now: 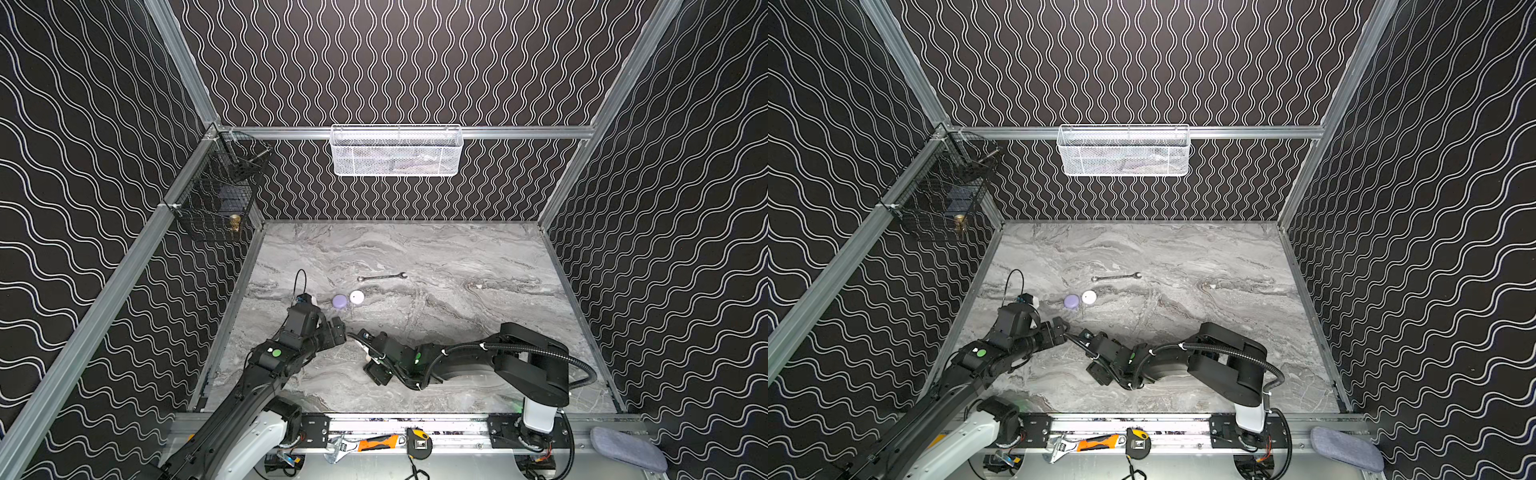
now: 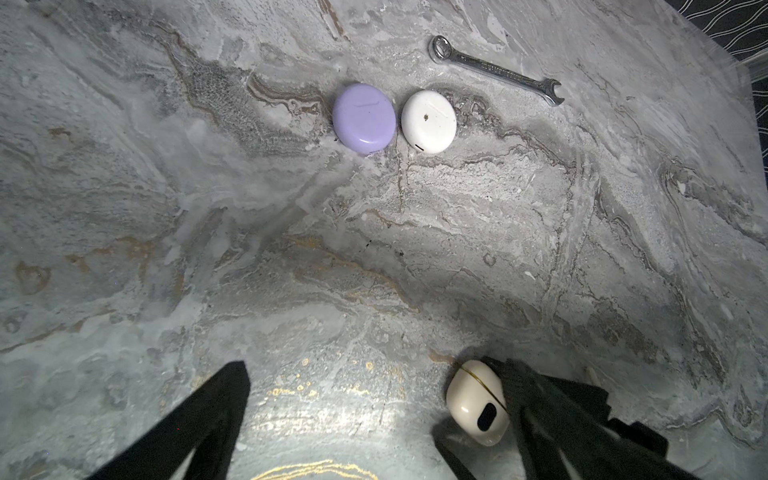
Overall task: Insert the wireless bluetooth earbuds into the charging case
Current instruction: 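Close the right gripper on the cream earbud case, then lift the cream case with the right gripper toward the left gripper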
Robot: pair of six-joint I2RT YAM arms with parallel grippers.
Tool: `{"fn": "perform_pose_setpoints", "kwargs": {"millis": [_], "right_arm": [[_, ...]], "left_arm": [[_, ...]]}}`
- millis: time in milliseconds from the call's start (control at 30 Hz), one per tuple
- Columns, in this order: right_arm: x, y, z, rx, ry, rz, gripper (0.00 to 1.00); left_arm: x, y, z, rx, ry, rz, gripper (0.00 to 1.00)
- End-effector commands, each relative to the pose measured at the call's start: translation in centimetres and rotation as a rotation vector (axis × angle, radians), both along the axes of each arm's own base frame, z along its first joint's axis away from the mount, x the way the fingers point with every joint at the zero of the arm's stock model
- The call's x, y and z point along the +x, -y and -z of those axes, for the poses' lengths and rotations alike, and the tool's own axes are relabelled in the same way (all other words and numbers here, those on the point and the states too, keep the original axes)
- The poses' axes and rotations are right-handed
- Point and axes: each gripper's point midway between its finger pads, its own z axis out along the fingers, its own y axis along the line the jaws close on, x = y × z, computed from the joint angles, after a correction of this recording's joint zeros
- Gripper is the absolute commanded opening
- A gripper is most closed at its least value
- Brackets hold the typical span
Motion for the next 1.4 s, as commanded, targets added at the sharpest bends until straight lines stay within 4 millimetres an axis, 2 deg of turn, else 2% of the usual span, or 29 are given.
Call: {"fn": "perform_pose_setpoints", "kwargs": {"millis": [0, 300, 400, 433, 567, 733, 1000, 1200, 1300, 1367], "right_arm": [[-0.6, 2.7, 2.1, -0.095, -0.044, 0.053, 0.65], [-1.5, 3.4, 1.4, -0.048, -0.041, 0.026, 0.58], [-2.1, 3.1, 1.5, -0.037, -0.040, -0.006, 0.47], [-2.2, 3.0, 1.6, -0.033, -0.042, -0.013, 0.46], [-2.3, 2.8, 2.2, -0.036, -0.051, -0.019, 0.56], [-2.0, 2.4, 3.3, -0.071, -0.055, -0.016, 0.58], [-2.2, 2.3, 3.0, -0.051, -0.061, -0.021, 0.42], [-2.2, 2.6, 2.0, 0.000, -0.041, -0.017, 0.33], [-1.7, 2.7, 0.6, 0.042, -0.007, 0.004, 0.28], [-1.3, 2.9, -1.3, 0.093, 0.035, 0.021, 0.26]], "left_arm": [[0.2, 0.0, -0.6, -0.007, 0.015, -0.006, 0.99], [0.2, 0.3, -0.5, -0.025, 0.012, 0.000, 0.99], [0.2, 0.6, -0.6, -0.029, 0.009, 0.013, 0.99], [0.2, 0.6, -0.6, -0.029, 0.008, 0.015, 0.99], [0.2, 0.6, -0.7, -0.024, 0.007, 0.020, 0.99], [0.0, 0.7, -0.6, -0.028, 0.007, 0.027, 0.99], [0.1, 1.1, -0.4, -0.044, -0.003, 0.037, 0.99], [0.2, 1.7, -0.8, -0.070, 0.000, 0.062, 0.99], [0.2, 2.4, -0.8, -0.093, -0.004, 0.095, 0.98], [0.1, 3.3, -1.2, -0.127, 0.004, 0.137, 0.97]]}}
